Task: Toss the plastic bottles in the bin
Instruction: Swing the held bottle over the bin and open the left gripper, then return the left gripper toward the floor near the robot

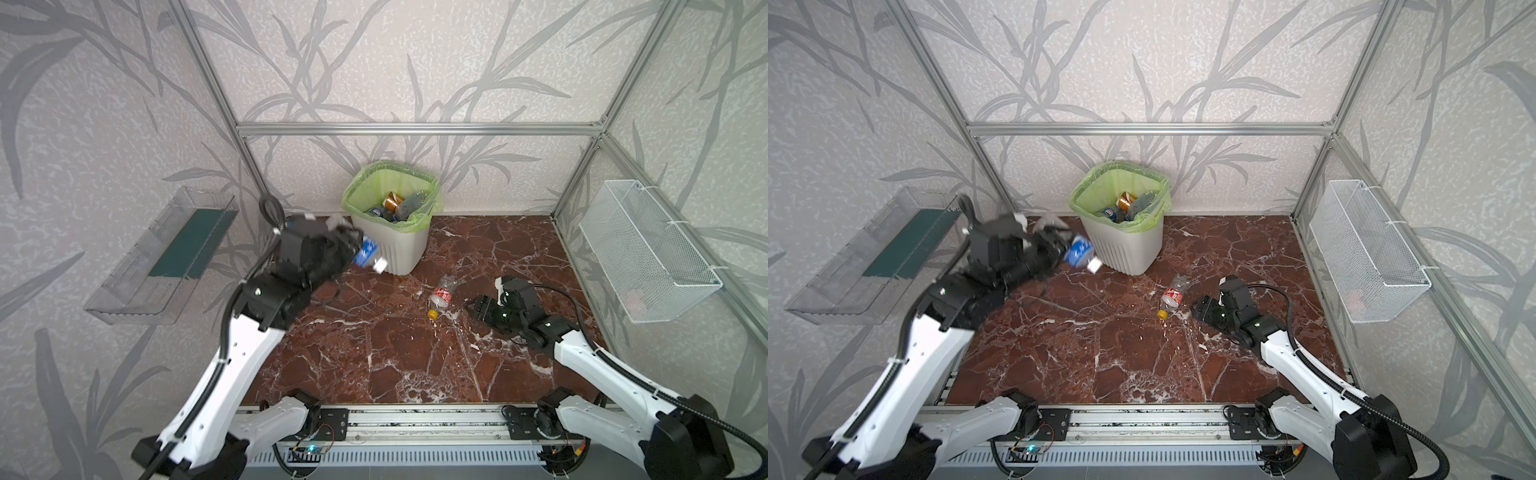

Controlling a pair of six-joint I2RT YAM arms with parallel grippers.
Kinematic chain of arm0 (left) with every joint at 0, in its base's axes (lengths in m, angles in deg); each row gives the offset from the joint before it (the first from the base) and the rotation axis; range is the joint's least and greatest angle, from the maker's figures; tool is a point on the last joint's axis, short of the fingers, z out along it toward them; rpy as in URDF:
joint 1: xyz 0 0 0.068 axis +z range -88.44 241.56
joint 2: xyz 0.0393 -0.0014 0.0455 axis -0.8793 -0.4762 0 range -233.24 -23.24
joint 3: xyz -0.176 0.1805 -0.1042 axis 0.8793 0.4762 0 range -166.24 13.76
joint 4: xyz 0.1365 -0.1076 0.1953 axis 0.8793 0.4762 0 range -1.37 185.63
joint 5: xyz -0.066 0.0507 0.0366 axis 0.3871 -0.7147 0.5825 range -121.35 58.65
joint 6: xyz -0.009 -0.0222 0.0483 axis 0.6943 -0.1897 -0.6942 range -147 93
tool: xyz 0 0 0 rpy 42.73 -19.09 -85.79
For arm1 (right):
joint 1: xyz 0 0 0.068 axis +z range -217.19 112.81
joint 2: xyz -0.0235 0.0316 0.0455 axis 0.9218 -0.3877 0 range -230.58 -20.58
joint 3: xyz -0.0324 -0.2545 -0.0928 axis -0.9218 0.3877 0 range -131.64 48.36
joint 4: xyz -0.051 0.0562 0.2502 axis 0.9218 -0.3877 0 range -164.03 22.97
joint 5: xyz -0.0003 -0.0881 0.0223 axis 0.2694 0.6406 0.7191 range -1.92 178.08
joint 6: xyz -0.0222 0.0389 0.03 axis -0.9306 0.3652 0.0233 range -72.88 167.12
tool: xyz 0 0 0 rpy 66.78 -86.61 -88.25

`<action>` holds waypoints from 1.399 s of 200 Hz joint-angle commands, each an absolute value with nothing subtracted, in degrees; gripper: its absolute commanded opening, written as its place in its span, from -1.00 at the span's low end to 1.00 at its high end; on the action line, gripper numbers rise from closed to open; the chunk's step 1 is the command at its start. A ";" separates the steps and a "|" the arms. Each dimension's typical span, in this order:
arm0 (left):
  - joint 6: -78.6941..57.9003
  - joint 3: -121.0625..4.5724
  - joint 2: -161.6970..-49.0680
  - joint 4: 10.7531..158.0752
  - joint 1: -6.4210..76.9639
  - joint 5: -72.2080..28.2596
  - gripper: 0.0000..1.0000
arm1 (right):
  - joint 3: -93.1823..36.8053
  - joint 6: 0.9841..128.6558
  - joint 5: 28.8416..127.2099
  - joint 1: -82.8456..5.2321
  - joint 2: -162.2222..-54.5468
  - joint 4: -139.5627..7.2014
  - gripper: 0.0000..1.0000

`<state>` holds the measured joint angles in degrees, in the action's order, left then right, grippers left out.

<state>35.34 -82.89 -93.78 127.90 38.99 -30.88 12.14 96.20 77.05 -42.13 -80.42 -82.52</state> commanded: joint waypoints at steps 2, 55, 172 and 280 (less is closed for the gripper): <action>30.88 -105.86 -111.36 132.00 44.58 -26.40 0.60 | 7.11 94.44 77.32 -41.97 -78.95 -86.74 0.60; 27.91 -96.22 -104.42 128.93 44.55 -23.27 0.99 | 9.31 94.79 78.61 -42.41 -76.67 -85.65 0.63; 30.63 -46.70 -71.10 128.82 47.18 -25.31 0.94 | 10.72 95.04 77.77 -41.55 -85.64 -78.37 0.63; 34.04 -37.80 -68.11 126.50 47.23 -23.07 0.93 | 0.86 93.38 80.51 -38.65 -97.68 -78.63 0.74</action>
